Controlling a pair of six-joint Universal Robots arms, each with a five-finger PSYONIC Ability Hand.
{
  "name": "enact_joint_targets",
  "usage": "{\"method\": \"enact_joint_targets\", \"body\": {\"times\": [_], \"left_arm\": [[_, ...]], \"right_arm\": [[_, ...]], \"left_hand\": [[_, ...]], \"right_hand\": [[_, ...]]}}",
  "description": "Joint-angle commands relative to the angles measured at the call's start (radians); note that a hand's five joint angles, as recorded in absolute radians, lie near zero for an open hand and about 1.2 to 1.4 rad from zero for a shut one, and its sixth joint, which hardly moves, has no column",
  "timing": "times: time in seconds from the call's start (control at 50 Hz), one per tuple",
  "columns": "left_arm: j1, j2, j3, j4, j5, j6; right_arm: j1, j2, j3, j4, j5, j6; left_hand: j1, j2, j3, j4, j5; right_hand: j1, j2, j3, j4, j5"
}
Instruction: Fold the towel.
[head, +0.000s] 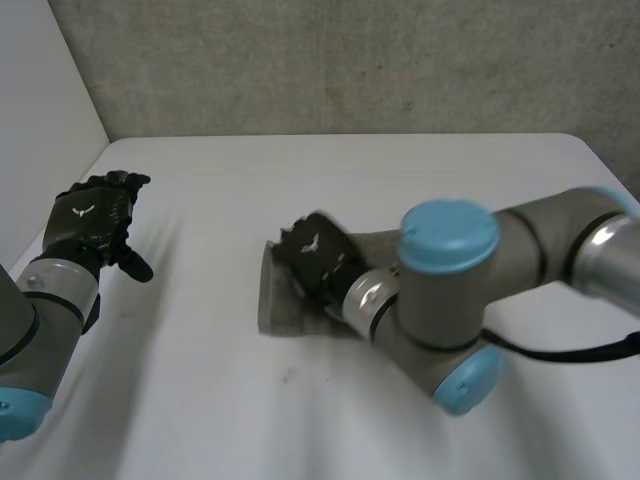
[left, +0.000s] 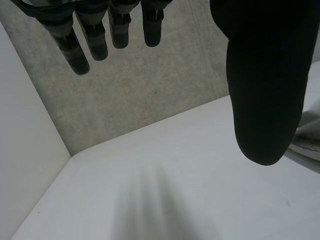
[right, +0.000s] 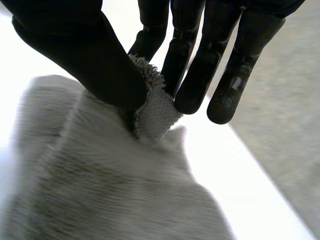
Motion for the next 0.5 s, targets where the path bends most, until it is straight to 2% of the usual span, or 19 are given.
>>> {"method": "enact_joint_targets", "body": {"times": [0.02, 0.04, 0.06, 0.12, 0.16, 0.18, 0.22, 0.28, 0.32, 0.4, 0.44, 0.46, 0.5], "left_arm": [[-0.003, -0.001, -0.001, 0.001, 0.0, 0.0], [-0.003, -0.001, -0.002, 0.001, 0.0, 0.0], [-0.003, -0.001, -0.002, 0.001, 0.0, 0.0], [0.0, -0.001, -0.008, 0.001, 0.0, 0.0], [0.0, -0.001, -0.008, 0.003, 0.0, 0.0], [-0.001, -0.001, -0.01, 0.004, 0.0, 0.0], [-0.003, -0.001, -0.011, 0.004, 0.0, 0.0], [-0.004, -0.001, -0.015, 0.006, 0.0, 0.0], [-0.004, -0.001, -0.015, 0.006, 0.0, 0.0], [-0.006, -0.001, -0.015, 0.006, 0.0, 0.0], [-0.006, -0.001, -0.015, 0.006, 0.0, 0.0], [-0.006, -0.001, -0.015, 0.006, 0.0, 0.0], [-0.006, -0.002, -0.015, 0.006, 0.0, 0.0]], "right_arm": [[0.035, 0.044, 0.034, 0.003, -0.009, 0.002], [0.03, 0.03, 0.041, 0.007, -0.006, 0.003], [0.024, 0.005, 0.053, 0.007, 0.0, 0.009], [0.021, -0.038, 0.072, 0.007, 0.01, 0.022], [-0.049, -0.132, 0.131, 0.009, 0.011, 0.081], [-0.05, -0.133, 0.132, 0.009, 0.011, 0.081], [-0.166, -0.211, 0.207, 0.018, 0.003, 0.155], [-0.214, -0.243, 0.245, 0.026, 0.002, 0.183], [-0.296, -0.289, 0.334, 0.04, -0.007, 0.206], [-0.344, -0.3, 0.391, 0.038, -0.015, 0.203], [-0.453, -0.311, 0.507, 0.017, -0.047, 0.18], [-0.482, -0.311, 0.539, 0.006, -0.078, 0.166], [-0.482, -0.311, 0.54, 0.006, -0.078, 0.166]], "left_hand": [[-0.001, 0.01, 0.007, 0.006, -0.03], [-0.001, 0.01, 0.007, 0.006, -0.03], [-0.001, 0.01, 0.007, 0.006, -0.03], [-0.001, 0.01, 0.007, 0.006, -0.03], [-0.001, 0.01, 0.007, 0.006, -0.03], [-0.001, 0.01, 0.007, 0.006, -0.03], [-0.001, 0.01, 0.007, 0.006, -0.03], [-0.001, 0.01, 0.007, 0.006, -0.03], [-0.001, 0.01, 0.007, 0.006, -0.03], [-0.001, 0.01, 0.007, 0.006, -0.03], [-0.001, 0.01, 0.007, 0.006, -0.03], [-0.001, 0.01, 0.007, 0.006, -0.03], [-0.001, 0.01, 0.007, 0.006, -0.03]], "right_hand": [[-0.236, -0.061, -0.064, -0.064, -0.057], [-0.786, -0.61, -0.613, -0.613, -0.606], [-1.216, -1.04, -1.043, -1.043, -1.036], [-1.216, -1.04, -1.043, -1.043, -1.036], [-1.216, -1.04, -1.043, -1.043, -1.036], [-1.216, -1.04, -1.043, -1.043, -1.036], [-1.216, -1.04, -1.043, -1.043, -1.036], [-1.216, -1.04, -1.043, -1.043, -1.036], [-1.216, -1.04, -1.043, -1.043, -1.036], [-1.216, -1.04, -1.043, -1.043, -1.036], [-1.216, -1.04, -1.043, -1.043, -1.036], [-1.136, -0.961, -0.964, -0.964, -0.956], [-1.135, -0.959, -0.963, -0.962, -0.955]]}}
